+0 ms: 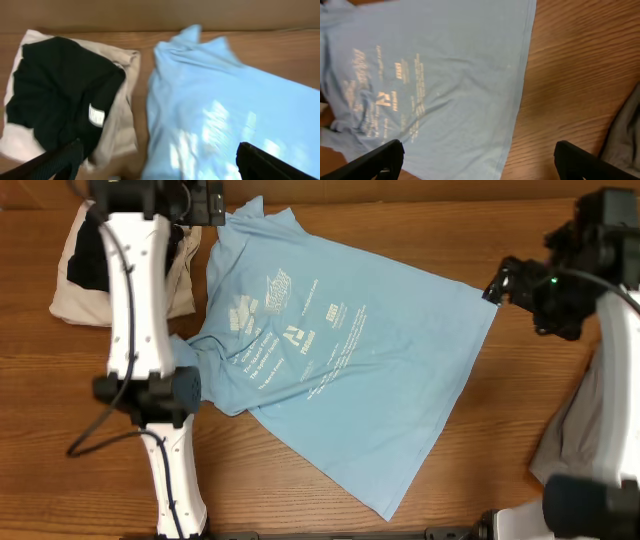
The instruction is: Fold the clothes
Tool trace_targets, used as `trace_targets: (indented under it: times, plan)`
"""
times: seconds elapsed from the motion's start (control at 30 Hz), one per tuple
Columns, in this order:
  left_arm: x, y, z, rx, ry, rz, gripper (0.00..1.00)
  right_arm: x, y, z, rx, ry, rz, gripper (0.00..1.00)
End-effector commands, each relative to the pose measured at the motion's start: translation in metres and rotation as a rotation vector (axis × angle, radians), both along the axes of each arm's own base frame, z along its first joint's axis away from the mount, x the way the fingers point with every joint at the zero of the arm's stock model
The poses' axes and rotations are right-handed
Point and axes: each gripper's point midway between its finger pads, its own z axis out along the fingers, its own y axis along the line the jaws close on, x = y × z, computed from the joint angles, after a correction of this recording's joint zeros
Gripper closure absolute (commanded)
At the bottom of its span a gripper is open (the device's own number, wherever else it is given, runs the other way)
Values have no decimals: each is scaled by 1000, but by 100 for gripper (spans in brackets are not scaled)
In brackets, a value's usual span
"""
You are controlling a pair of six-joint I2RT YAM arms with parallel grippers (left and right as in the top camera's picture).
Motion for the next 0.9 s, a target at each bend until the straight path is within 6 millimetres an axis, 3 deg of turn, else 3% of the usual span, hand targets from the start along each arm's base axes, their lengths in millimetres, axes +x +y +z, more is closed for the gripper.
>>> trace_targets:
  times: [0.0,0.13,0.27,0.47,0.6,0.87]
  plan:
    - [-38,-23,46,-79,-46,-66,0,-21,4,33,17,-86,-69,0]
    - [-58,-33,42,-89,17,-91,0,-27,4,36,21,-86,-80,0]
    - [-60,-45,37,-95,39,-116,0,-21,4,21,22,-70,-81,0]
    - [-62,-61,36,-76,44,-152,0,0,1,-33,24,-43,-82,0]
    - [-62,-59,36,-60,43,-143,0,20,-1,-80,22,-72,-82,1]
    - [-61,-60,29,-59,64,-143,0,44,-8,-141,6,-37,-98,5]
